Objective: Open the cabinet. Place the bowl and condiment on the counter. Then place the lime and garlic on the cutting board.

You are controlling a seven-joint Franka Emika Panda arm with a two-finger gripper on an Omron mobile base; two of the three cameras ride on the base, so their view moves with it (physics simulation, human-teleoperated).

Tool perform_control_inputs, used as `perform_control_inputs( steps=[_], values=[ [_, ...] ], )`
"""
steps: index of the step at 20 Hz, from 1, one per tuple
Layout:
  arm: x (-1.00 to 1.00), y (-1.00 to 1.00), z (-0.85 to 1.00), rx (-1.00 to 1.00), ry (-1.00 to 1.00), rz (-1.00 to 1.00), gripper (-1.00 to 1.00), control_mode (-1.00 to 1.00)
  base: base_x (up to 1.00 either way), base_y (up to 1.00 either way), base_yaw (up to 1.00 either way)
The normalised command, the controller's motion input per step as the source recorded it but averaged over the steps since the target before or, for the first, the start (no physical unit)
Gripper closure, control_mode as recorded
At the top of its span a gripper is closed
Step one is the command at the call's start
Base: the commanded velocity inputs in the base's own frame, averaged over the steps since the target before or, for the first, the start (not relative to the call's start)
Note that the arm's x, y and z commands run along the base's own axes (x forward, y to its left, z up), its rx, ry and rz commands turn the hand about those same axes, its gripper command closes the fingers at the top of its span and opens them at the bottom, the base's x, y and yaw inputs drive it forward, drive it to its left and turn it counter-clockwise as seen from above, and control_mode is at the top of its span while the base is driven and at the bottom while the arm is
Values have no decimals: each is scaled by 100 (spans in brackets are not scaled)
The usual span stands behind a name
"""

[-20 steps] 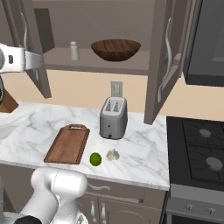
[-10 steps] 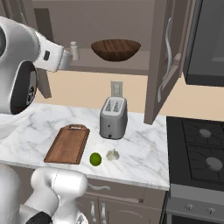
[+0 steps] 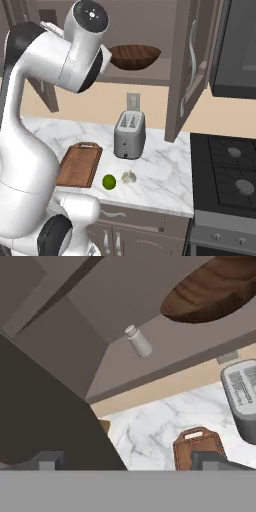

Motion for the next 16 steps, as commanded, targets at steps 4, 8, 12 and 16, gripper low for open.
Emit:
perform_control_inputs(
  steps=[4,8,12,16],
  values=[
    [86,41,-67,16,2,54,-100,-100,0,0,0],
    [51,85,-52,9,-4,61,-100,-100,0,0,0],
    [-2,100,-42,0,-28,64,-100,-100,0,0,0],
    [-29,100,-19,-8,-32,54,-100,-100,0,0,0]
  ],
)
